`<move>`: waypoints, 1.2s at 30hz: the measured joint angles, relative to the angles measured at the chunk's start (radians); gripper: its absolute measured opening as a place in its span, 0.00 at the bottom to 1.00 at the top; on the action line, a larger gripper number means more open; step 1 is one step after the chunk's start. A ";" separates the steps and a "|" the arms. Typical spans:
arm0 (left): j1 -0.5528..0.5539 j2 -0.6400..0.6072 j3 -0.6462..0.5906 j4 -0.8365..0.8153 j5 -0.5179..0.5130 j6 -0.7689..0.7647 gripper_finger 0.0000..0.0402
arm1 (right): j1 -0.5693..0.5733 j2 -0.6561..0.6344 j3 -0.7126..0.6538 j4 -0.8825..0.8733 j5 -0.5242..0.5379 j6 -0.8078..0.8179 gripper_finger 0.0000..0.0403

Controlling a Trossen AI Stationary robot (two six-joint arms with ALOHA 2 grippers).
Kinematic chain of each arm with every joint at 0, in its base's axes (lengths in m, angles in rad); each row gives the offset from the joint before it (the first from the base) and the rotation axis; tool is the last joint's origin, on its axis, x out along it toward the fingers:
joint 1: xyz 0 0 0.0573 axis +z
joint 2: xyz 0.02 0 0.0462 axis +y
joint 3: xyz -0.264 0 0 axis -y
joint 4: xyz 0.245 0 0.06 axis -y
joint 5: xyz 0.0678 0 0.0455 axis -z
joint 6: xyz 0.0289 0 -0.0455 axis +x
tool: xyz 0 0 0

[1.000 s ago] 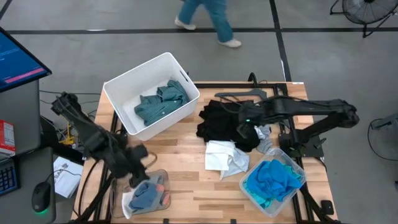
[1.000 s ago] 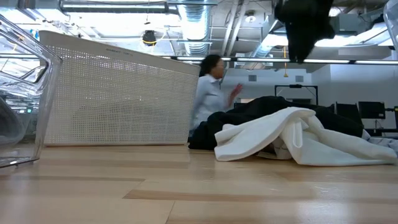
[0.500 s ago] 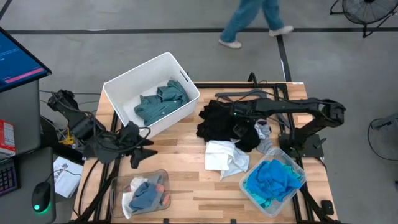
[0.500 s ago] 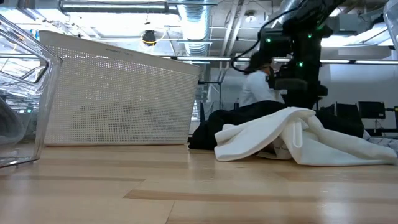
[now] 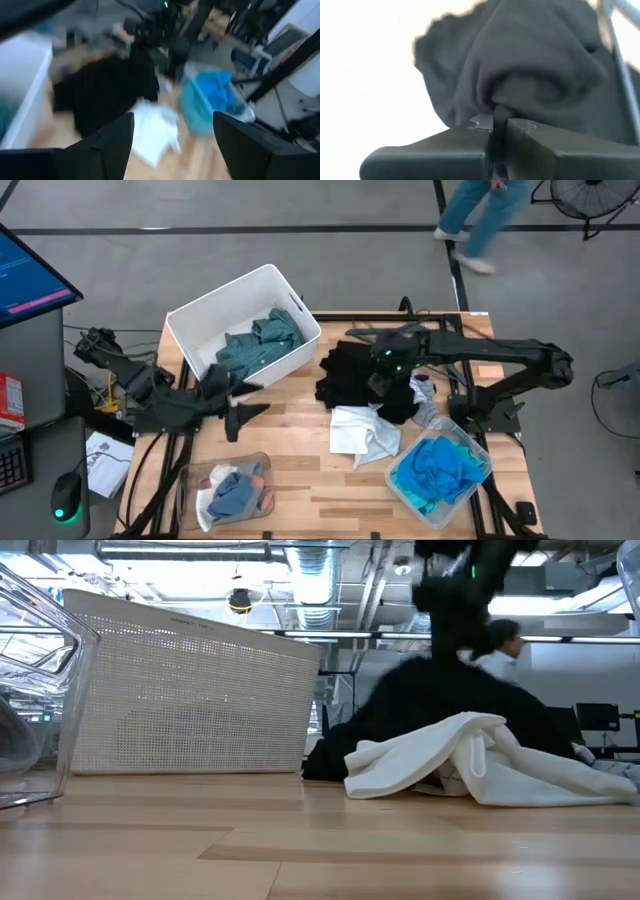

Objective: Pick & Place Cloths
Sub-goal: Put the black shirt into the white bin

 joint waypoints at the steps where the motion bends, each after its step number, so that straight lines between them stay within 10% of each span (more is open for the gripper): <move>1: 0.015 0.002 0.000 0.054 -0.014 0.083 0.64 | 0.010 -0.021 0.032 -0.001 0.000 0.007 0.01; 6: 0.126 0.034 0.000 0.295 -0.017 0.438 0.64 | 0.066 -0.102 0.202 -0.003 0.001 0.010 0.01; 13: 0.331 0.135 0.000 0.513 0.226 0.678 0.66 | 0.152 -0.133 0.394 0.000 0.018 0.006 0.01; 36: 0.570 0.544 0.000 1.001 0.738 0.691 0.87 | 0.290 -0.058 0.481 0.107 -0.025 -0.001 0.00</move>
